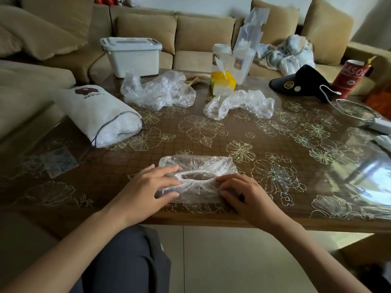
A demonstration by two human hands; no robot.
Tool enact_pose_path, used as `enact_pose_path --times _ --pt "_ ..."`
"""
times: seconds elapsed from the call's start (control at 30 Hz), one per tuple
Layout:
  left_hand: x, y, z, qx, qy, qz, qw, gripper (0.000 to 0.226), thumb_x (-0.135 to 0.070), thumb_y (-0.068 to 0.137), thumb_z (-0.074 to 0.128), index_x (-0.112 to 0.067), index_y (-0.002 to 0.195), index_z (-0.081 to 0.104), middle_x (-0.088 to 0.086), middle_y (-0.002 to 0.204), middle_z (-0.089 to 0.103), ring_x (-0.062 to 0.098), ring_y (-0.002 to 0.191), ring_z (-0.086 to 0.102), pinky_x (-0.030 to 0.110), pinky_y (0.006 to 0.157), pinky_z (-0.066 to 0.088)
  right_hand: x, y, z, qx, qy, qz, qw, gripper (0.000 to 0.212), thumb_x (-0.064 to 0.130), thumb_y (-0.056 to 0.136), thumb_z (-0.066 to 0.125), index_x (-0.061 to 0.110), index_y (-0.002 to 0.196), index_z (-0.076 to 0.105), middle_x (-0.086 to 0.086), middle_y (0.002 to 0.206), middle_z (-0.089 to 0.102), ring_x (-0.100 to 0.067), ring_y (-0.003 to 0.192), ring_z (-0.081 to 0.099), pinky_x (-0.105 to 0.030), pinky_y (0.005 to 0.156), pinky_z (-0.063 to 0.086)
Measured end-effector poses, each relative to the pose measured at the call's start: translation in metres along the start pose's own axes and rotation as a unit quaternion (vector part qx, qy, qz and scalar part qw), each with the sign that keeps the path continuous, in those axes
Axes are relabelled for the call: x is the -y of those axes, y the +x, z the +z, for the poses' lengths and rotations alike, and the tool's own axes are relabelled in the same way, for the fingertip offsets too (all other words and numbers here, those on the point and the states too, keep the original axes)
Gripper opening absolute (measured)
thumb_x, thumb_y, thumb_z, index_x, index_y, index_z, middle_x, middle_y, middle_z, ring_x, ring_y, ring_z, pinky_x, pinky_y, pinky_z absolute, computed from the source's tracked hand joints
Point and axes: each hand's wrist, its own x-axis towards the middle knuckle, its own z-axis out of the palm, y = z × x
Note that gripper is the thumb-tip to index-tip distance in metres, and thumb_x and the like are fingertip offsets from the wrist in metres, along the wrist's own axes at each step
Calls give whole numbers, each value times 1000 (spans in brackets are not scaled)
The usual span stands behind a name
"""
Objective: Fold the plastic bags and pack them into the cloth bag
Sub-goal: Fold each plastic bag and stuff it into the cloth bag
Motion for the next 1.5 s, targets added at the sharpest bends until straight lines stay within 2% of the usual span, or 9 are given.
enact_pose_path --times 0.1,0.23,0.5,0.67,0.83,1.1,1.2,1.33,1.5 --pt "5 3 -3 -30 -56 -29 998 13 -29 88 60 -28 95 71 -21 108 61 -7 102 57 20 93 47 1 5 1 -37 68 38 996 13 21 92 56 15 95 67 10 104 65 1 95 58 -15 84 44" --pt "6 6 -10 14 -101 -80 991 42 -68 64 65 -42 97 62 -32 98 60 -13 98 55 1 76 40 3 14 -5 -43 121 117 985 9 13 94 55 15 89 63 10 80 63 1 71 56 -10 62 42" --pt "14 15 -6 -50 -168 -123 977 11 -27 86 61 -30 88 71 -19 89 71 -4 88 63 9 75 43 2 24 -28 91 257 161 949 43 38 71 72 16 107 61 3 99 65 -6 87 63 -17 76 51" --pt "9 31 -5 -117 -220 -220 943 20 -28 93 55 -19 83 70 -10 88 69 0 83 62 10 69 43 -1 35 -27 25 230 183 955 14 18 83 69 9 93 66 13 67 64 6 55 54 -9 56 42" --pt "-3 50 13 -205 -27 -307 929 24 -30 94 54 -8 86 62 4 81 63 12 63 51 24 48 33 -3 59 -10 -83 107 294 946 22 30 92 59 13 79 64 1 72 66 -10 60 57 -25 58 46" --pt "-14 63 27 -144 116 -342 921 30 -33 92 55 -5 101 61 14 113 49 30 103 49 44 84 48 11 67 15 -119 -147 314 930 31 41 98 43 13 97 56 1 82 55 -17 69 43 -28 59 27" --pt "-11 67 19 -144 -7 -377 915 23 -27 91 55 -6 86 63 12 95 55 30 91 54 37 79 48 8 68 12 -148 -83 301 939 33 41 97 45 11 98 57 2 79 56 -18 68 50 -27 56 31" --pt "-20 73 7 -178 -295 -440 830 14 -15 87 56 -9 75 53 10 76 52 20 72 48 31 65 36 8 71 6 -214 -1 282 935 33 39 96 47 8 93 58 3 68 56 -18 64 53 -29 58 36" --pt "-28 78 14 -210 -222 -435 847 23 -28 97 46 -10 82 51 -1 71 49 10 59 45 24 50 31 10 83 15 -186 -27 288 939 30 39 97 44 12 93 57 5 70 55 -17 63 52 -28 56 35"
